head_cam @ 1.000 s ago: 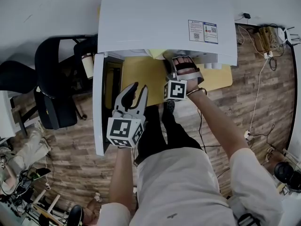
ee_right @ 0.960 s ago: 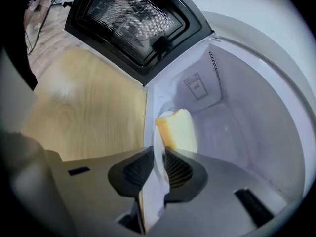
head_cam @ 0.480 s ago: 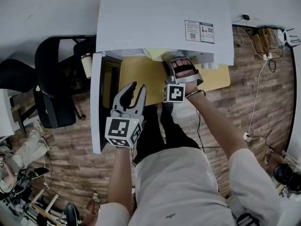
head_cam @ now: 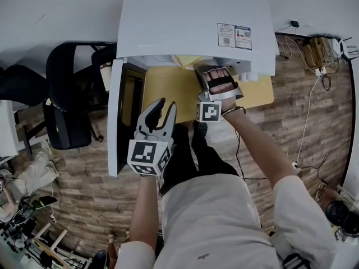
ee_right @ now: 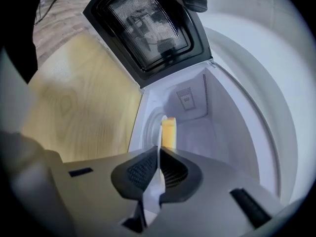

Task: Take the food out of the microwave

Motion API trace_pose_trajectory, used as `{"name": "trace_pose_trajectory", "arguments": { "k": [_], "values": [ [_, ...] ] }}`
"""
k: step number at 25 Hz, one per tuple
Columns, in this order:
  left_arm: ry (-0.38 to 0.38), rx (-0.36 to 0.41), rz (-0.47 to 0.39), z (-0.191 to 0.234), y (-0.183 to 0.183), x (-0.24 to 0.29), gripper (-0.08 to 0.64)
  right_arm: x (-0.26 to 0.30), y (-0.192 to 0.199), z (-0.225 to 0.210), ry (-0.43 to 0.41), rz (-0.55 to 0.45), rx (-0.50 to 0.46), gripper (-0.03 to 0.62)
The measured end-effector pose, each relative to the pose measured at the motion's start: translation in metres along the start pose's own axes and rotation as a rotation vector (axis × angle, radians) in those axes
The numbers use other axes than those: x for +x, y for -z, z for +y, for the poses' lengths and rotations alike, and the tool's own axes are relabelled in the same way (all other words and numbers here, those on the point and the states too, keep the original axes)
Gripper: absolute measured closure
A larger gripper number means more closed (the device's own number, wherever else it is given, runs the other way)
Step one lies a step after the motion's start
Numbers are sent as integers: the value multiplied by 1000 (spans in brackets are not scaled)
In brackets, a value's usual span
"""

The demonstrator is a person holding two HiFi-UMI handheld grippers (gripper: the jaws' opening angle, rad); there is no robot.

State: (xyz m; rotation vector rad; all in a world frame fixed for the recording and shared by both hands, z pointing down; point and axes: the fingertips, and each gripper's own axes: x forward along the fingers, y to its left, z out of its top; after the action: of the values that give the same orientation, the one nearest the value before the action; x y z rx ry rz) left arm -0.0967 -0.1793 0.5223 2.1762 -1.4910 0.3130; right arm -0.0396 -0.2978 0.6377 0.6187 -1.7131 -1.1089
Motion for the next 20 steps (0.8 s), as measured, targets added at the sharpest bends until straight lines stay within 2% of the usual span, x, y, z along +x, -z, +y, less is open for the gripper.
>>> {"name": "trace_pose_trajectory", "arguments": {
  "k": [6,14,20],
  "values": [
    [-26,5,-16,-5,-1,-13,453,-10,0,-2,64,-11,-47,580],
    [-73,-4,-27,-16,6,-35,453,-41,-8,-15,142,-85,-46,580],
    [-89,-21,-43,-25,7,-48,453,-68,-11,-15,141,-116,-56,580]
  ]
}}
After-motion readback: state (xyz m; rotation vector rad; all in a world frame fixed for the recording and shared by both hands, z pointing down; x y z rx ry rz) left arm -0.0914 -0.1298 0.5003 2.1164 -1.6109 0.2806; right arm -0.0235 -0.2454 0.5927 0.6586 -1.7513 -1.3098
